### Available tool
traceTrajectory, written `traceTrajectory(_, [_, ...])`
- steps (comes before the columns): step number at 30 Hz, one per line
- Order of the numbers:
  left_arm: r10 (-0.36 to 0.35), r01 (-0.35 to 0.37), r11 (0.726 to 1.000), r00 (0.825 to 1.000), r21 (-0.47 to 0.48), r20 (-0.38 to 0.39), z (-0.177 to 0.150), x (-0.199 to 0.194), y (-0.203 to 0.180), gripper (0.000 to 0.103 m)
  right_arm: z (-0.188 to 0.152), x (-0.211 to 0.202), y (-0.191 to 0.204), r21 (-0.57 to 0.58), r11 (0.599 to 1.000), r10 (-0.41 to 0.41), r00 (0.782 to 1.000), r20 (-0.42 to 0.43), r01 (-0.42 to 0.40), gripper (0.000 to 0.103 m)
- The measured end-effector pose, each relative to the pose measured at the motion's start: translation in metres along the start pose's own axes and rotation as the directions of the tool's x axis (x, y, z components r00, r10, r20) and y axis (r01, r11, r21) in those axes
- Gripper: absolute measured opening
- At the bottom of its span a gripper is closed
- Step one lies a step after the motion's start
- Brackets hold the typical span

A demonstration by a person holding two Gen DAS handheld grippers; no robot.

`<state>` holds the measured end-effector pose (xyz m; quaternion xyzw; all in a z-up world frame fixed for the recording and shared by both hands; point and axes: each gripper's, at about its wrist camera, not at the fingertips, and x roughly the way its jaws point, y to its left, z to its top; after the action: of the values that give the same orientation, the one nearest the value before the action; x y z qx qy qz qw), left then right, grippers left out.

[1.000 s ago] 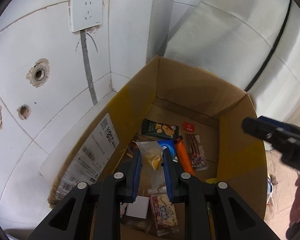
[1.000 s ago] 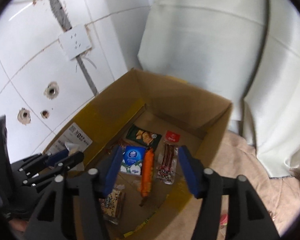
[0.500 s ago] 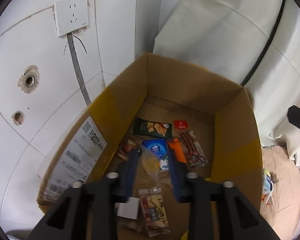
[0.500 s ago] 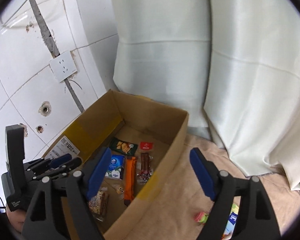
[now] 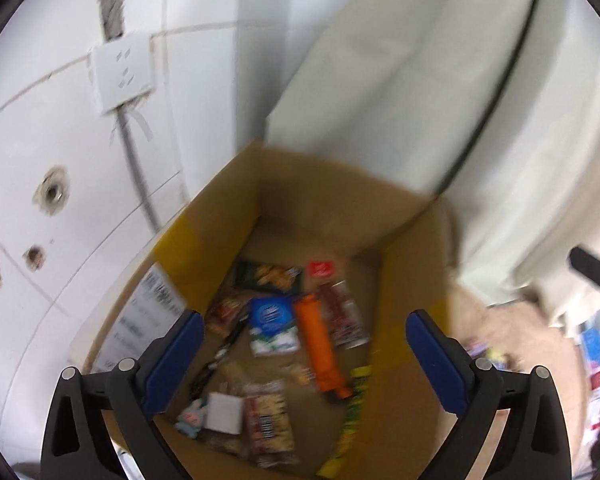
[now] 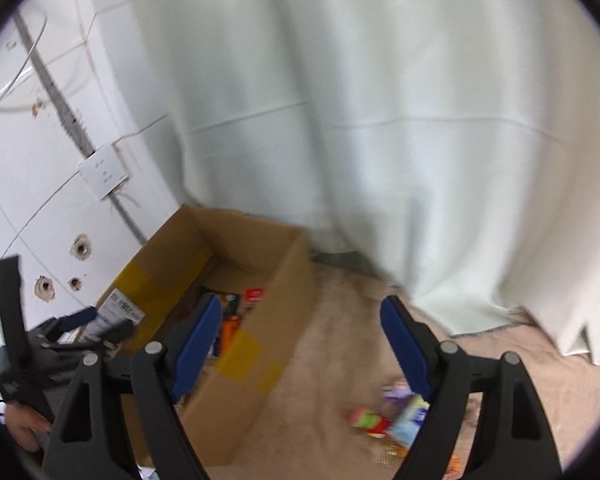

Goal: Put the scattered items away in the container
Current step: 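Open both tools to drop the snack bar and bag into the box, then return both tools to the items and grasp the white clip with the right tool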

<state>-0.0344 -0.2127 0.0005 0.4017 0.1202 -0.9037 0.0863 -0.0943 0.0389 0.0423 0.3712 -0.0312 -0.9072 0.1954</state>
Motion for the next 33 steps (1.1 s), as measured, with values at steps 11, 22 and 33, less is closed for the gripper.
traceTrajectory(11, [-0.165, 0.158, 0.98, 0.985, 0.124, 0.051, 0.006, -0.021, -0.121, 0.102, -0.02, -0.067, -0.097, 0.06, 0.978, -0.202, 0.979, 0.011, 0.201, 0.1])
traceTrajectory(22, [-0.124, 0.129, 0.956, 0.992, 0.264, -0.036, -0.056, 0.03, -0.193, 0.102, -0.101, -0.062, -0.149, 0.13, 0.941, -0.298, 0.947, -0.123, 0.313, 0.103])
traceTrajectory(33, [-0.063, 0.107, 0.922, 0.99, 0.371, -0.128, -0.128, 0.091, -0.202, 0.102, -0.169, -0.023, -0.151, 0.031, 0.957, -0.276, 0.937, -0.215, 0.29, 0.09])
